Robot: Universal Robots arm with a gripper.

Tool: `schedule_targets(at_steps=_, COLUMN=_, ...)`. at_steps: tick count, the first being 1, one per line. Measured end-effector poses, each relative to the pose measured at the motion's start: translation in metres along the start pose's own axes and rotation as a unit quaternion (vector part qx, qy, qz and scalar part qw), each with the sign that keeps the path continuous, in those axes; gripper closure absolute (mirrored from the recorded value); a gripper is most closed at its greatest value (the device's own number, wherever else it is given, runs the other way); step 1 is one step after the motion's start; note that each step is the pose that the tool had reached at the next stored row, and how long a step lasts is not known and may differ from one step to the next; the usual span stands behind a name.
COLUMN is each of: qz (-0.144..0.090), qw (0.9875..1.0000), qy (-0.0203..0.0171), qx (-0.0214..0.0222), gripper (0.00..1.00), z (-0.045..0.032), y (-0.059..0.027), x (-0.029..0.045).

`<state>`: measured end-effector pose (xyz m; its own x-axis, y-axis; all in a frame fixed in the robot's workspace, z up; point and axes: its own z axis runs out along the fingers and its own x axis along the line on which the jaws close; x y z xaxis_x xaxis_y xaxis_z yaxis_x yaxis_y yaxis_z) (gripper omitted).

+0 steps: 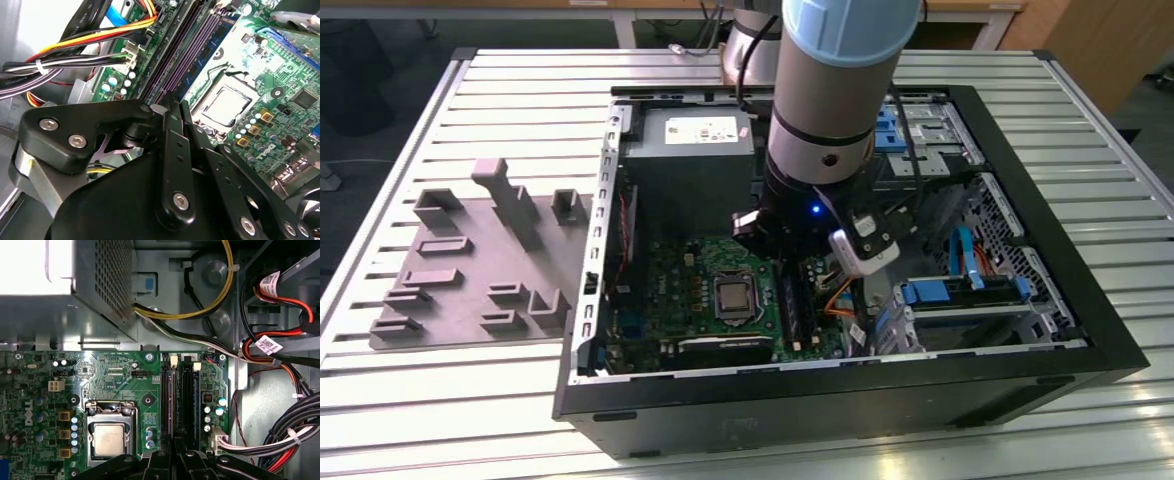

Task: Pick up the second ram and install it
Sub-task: 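Insert the second ram into the second slot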

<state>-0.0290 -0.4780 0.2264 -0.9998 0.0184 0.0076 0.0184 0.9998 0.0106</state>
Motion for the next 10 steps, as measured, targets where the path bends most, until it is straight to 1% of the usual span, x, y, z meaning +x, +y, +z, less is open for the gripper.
schedule_targets(at_steps=10, qz=0.004, qw=1.0000, qy=-0.0001, qx=-0.0001, gripper=0.86, z=0.0014, y=-0.0003, x=-0.0003)
